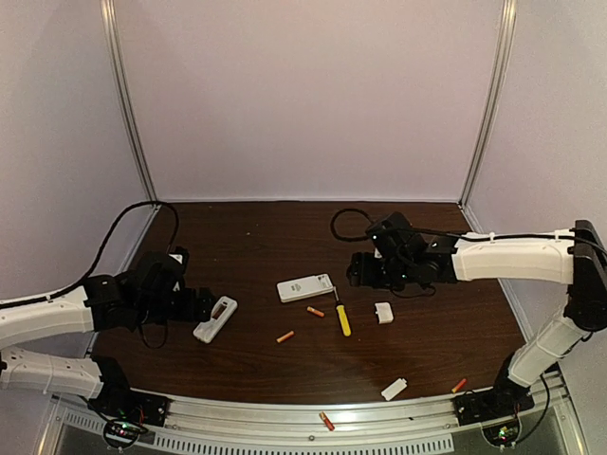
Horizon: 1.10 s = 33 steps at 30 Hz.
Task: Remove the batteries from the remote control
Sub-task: Place the screwdriver at the center of the board, then reset both arms
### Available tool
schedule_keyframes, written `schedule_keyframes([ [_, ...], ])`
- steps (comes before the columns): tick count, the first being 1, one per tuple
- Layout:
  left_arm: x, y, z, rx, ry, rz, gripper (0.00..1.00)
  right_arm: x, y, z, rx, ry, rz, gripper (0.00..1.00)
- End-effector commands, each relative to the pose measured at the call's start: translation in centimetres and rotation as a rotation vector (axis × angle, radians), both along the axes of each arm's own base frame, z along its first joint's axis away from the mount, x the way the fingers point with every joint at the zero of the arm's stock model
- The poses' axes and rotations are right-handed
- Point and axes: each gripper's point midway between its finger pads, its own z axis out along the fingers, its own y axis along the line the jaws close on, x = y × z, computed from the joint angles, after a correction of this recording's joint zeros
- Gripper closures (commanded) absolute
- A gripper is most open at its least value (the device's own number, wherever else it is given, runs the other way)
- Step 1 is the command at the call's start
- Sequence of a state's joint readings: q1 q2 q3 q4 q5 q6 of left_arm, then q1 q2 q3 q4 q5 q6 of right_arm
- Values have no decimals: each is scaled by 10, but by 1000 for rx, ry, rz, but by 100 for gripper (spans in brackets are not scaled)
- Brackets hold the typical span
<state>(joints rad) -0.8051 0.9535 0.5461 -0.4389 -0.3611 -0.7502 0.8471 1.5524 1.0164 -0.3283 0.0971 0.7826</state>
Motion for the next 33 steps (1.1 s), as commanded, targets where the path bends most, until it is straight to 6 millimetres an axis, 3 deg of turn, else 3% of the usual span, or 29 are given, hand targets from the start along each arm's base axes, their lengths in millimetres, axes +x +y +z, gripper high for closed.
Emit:
schedule_keyframes([
  [1,6,7,27,23,-67,25,3,6,-12,53,-31,-109,-17,10],
  [3,11,7,47,26,-115,10,3,8,-17,75,-36,-148,-12,1],
  [10,23,15,126,85,-295,-8,2,10,-47,161,-52,-286,-28,0],
  [18,27,45,207,151,-468,48,3,-10,-97,230,-40,-444,-71,0],
  [25,21,62,242,196,-542,66,2,-31,-131,257,7,-488,-145,0],
  [33,6,83,260,192,-582,102,3,-59,-166,242,30,-435,-227,0],
])
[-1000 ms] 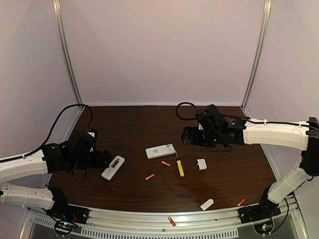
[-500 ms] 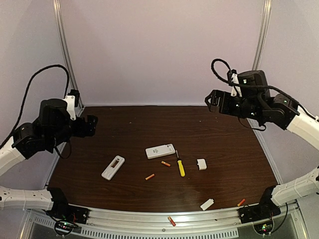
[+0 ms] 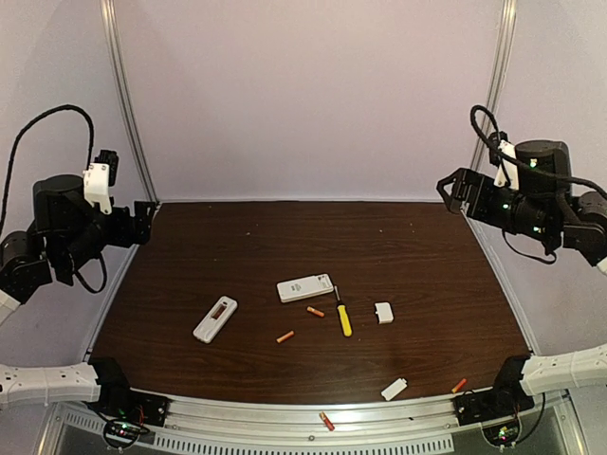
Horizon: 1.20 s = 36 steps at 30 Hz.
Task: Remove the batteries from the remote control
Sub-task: Reset both arms
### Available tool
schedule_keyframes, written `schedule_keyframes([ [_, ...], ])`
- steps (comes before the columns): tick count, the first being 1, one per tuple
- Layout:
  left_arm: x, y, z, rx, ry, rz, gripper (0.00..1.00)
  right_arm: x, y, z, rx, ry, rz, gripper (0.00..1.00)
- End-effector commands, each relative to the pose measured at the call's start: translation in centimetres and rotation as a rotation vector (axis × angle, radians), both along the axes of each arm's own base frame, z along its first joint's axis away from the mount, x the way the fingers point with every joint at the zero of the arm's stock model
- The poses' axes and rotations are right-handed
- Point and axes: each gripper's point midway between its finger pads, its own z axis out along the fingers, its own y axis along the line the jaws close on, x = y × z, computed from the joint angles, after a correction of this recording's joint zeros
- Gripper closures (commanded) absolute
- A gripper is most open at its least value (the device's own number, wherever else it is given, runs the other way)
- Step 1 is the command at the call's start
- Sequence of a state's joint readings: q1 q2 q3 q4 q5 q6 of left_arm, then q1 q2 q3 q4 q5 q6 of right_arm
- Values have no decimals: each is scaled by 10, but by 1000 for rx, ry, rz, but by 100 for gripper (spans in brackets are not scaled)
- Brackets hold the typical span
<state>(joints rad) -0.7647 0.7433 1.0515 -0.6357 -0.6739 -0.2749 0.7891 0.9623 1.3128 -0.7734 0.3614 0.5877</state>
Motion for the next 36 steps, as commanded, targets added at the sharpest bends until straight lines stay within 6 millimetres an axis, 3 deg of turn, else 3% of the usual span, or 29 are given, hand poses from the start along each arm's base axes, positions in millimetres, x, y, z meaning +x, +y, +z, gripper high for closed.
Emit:
schedule_keyframes([
  [1,-11,20,17,-6,-32,44,3,-18,-33,-20,-10,55,-88,0],
  [6,-25,35,24,-61,-36,62,3,-34,-56,-33,25,74,-146,0],
  [10,-34,45,14,-51,-6,81,3,-44,-66,-35,97,65,-164,0],
  [18,-42,51,-2,-69,24,85,3,-53,-69,-38,148,55,-146,0],
  [36,-43,50,-8,-83,38,83,2,-48,-60,-46,162,59,-129,0],
])
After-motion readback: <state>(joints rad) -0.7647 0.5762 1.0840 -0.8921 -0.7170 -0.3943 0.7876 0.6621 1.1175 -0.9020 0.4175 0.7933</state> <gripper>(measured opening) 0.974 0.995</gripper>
